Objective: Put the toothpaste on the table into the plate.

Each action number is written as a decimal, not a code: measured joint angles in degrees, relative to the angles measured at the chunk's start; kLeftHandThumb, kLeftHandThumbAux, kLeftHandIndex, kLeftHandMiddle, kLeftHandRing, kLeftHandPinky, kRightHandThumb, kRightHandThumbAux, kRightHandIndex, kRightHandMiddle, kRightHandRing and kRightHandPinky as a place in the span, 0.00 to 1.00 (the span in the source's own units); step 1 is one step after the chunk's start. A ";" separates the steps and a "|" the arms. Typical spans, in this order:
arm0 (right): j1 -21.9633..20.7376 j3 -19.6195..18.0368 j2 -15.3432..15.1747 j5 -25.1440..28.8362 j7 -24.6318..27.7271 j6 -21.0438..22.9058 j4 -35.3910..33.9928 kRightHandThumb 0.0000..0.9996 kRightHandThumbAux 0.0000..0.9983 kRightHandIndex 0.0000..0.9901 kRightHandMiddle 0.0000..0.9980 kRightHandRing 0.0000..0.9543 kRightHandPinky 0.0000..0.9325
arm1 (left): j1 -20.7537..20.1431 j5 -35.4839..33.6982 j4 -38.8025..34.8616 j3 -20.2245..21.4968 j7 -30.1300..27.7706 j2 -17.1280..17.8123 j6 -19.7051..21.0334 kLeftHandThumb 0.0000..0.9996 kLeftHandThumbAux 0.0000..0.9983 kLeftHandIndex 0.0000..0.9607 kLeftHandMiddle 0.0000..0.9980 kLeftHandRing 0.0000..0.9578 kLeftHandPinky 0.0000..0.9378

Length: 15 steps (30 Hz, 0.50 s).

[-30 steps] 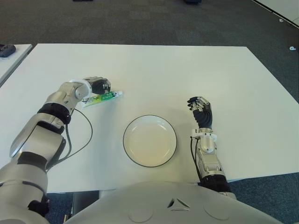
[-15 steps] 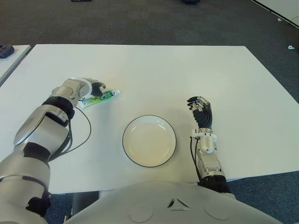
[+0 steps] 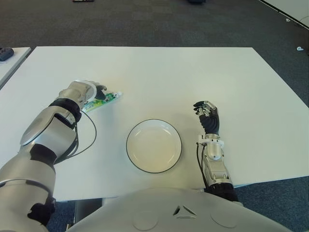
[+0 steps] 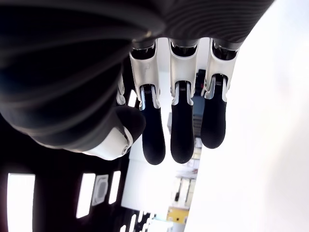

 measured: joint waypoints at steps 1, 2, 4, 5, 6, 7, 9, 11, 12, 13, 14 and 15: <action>0.00 -0.01 0.00 -0.02 -0.01 0.10 0.00 0.71 0.73 0.43 0.47 0.50 0.53 | -0.10 0.00 0.13 -0.06 -0.28 -0.14 0.30 0.33 0.31 0.00 0.00 0.00 0.03; 0.00 -0.01 0.00 -0.03 -0.03 0.14 0.00 0.71 0.73 0.43 0.47 0.50 0.53 | -0.16 0.00 0.21 -0.10 -0.45 -0.24 0.57 0.33 0.31 0.00 0.00 0.00 0.03; 0.00 -0.04 -0.01 -0.03 -0.04 0.15 0.00 0.71 0.73 0.43 0.47 0.49 0.52 | -0.31 -0.07 0.41 -0.11 -0.91 -0.47 0.94 0.33 0.31 0.00 0.00 0.00 0.03; -0.01 -0.05 -0.01 -0.03 -0.04 0.15 0.00 0.71 0.73 0.43 0.47 0.49 0.52 | -0.45 -0.08 0.53 -0.09 -1.32 -0.56 1.03 0.33 0.31 0.00 0.00 0.00 0.03; -0.01 -0.07 -0.01 -0.03 -0.04 0.15 0.00 0.71 0.73 0.43 0.47 0.49 0.52 | -0.60 -0.13 0.66 -0.08 -1.82 -0.60 1.07 0.32 0.31 0.00 0.00 0.00 0.02; -0.02 -0.09 -0.02 -0.02 -0.04 0.16 0.01 0.71 0.73 0.43 0.47 0.49 0.52 | -0.75 -0.17 0.75 -0.03 -2.37 -0.62 1.09 0.32 0.30 0.00 0.00 0.00 0.02; -0.02 -0.16 -0.05 0.00 -0.04 0.19 0.05 0.71 0.73 0.43 0.47 0.49 0.52 | -1.06 -0.29 0.98 0.09 -3.47 -0.62 1.04 0.32 0.30 0.00 0.00 0.00 0.02; -0.02 -0.29 -0.09 0.00 -0.03 0.28 0.09 0.71 0.73 0.43 0.47 0.49 0.51 | -1.39 -0.59 1.15 0.21 -4.76 -0.62 0.64 0.31 0.30 0.00 0.00 0.00 0.02; -0.02 -0.34 -0.10 0.01 -0.04 0.43 0.10 0.71 0.73 0.43 0.47 0.49 0.51 | -1.58 -0.81 1.22 0.28 -5.52 -0.62 0.37 0.30 0.30 0.00 0.00 0.00 0.02; -0.03 -0.37 -0.10 0.01 -0.04 0.61 0.10 0.71 0.73 0.43 0.47 0.49 0.51 | -1.76 -0.89 1.27 0.34 -6.26 -0.62 0.19 0.29 0.30 0.00 0.00 0.00 0.02; -0.04 -0.40 -0.10 0.02 -0.04 0.76 0.13 0.71 0.73 0.43 0.47 0.48 0.51 | -2.04 -1.02 1.37 0.39 -7.22 -0.61 -0.15 0.28 0.29 0.02 0.00 0.00 0.03; -0.04 -0.43 -0.09 0.02 -0.05 0.85 0.16 0.71 0.73 0.43 0.47 0.48 0.51 | -2.30 -1.16 1.45 0.42 -8.08 -0.58 -0.43 0.28 0.29 0.03 0.00 0.00 0.03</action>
